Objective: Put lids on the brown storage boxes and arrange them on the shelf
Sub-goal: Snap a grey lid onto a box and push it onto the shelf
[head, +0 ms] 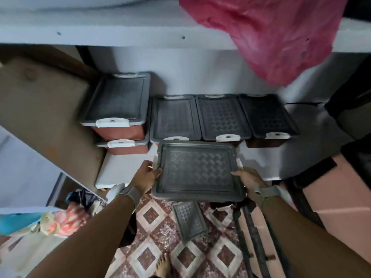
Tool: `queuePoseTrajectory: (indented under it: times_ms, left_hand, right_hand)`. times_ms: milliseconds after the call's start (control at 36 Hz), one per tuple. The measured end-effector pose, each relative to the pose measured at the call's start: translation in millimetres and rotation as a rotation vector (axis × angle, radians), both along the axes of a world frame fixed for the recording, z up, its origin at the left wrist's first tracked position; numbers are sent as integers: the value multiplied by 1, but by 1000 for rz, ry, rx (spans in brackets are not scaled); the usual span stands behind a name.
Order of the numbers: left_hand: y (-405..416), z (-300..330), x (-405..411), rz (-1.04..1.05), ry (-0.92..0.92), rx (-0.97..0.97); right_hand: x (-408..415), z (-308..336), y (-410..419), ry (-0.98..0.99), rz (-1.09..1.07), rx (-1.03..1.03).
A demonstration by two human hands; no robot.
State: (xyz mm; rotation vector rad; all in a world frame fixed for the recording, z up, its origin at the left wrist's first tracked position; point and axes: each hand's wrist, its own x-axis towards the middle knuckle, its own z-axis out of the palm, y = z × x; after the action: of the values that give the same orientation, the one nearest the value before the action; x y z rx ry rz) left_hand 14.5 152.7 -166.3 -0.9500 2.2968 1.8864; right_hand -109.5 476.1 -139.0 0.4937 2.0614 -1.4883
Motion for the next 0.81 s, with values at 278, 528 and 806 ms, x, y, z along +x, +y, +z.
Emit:
queuePoseTrajectory:
  times_ms: [278,528,806]
  left_hand:
    - [-14,-22,-4,-152,-54,-427]
    - [10,-19,0,-53,-59,-764]
    - [-27,-23,-7,117,56,196]
  right_hand:
    - [12,-15,-36,197,190,314]
    - [19,-20,-45,386,357,631]
    - [2,-29,-15,346,175,149]
